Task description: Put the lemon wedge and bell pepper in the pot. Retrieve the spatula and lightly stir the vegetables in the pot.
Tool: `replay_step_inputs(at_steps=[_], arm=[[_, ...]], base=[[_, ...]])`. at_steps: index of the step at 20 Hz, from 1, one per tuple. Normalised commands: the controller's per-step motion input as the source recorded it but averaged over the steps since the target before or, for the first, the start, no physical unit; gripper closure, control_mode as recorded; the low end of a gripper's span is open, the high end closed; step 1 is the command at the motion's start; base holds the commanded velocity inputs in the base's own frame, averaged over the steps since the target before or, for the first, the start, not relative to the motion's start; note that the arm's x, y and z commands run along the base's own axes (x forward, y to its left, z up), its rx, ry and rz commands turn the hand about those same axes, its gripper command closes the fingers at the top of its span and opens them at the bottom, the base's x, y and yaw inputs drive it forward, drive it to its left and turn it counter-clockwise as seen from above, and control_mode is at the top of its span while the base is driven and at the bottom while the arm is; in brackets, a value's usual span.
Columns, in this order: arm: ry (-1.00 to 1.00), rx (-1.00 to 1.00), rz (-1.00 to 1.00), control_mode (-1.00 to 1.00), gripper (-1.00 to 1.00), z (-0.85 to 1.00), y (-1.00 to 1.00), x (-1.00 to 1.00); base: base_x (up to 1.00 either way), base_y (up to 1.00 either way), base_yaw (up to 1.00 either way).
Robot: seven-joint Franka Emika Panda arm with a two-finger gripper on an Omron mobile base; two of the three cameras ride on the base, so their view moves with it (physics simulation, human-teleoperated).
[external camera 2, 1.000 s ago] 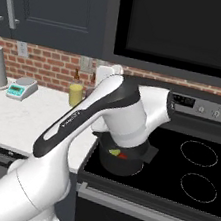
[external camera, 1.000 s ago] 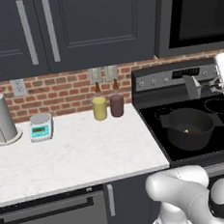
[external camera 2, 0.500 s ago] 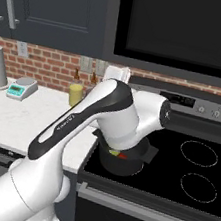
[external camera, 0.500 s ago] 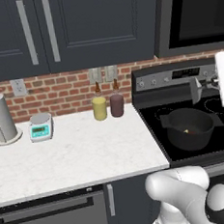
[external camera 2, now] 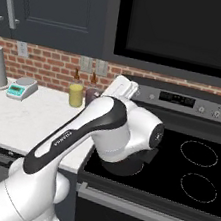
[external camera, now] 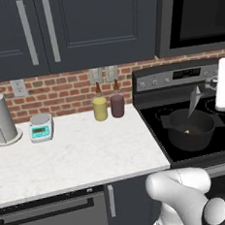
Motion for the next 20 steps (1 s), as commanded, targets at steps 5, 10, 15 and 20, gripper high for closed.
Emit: replay_step_inputs(at_steps=[5,10,15,20], arm=[[0.24,0.27,-0.18,-1.0,1.0,0.0,-0.01,0.19],[0.25,0.25,-0.18,-1.0,1.0,0.0,-0.07,0.2],[0.16,0.06,-0.15,-1.0,1.0,-0.04,-0.11,0.1],[0.07,0.01,-0.12,-1.0,1.0,-0.03,-0.16,0.07]], base=[[0.0,0.0,0.0],[0.0,0.0,0.0],[0.0,0.0,0.0],[0.0,0.0,0.0]])
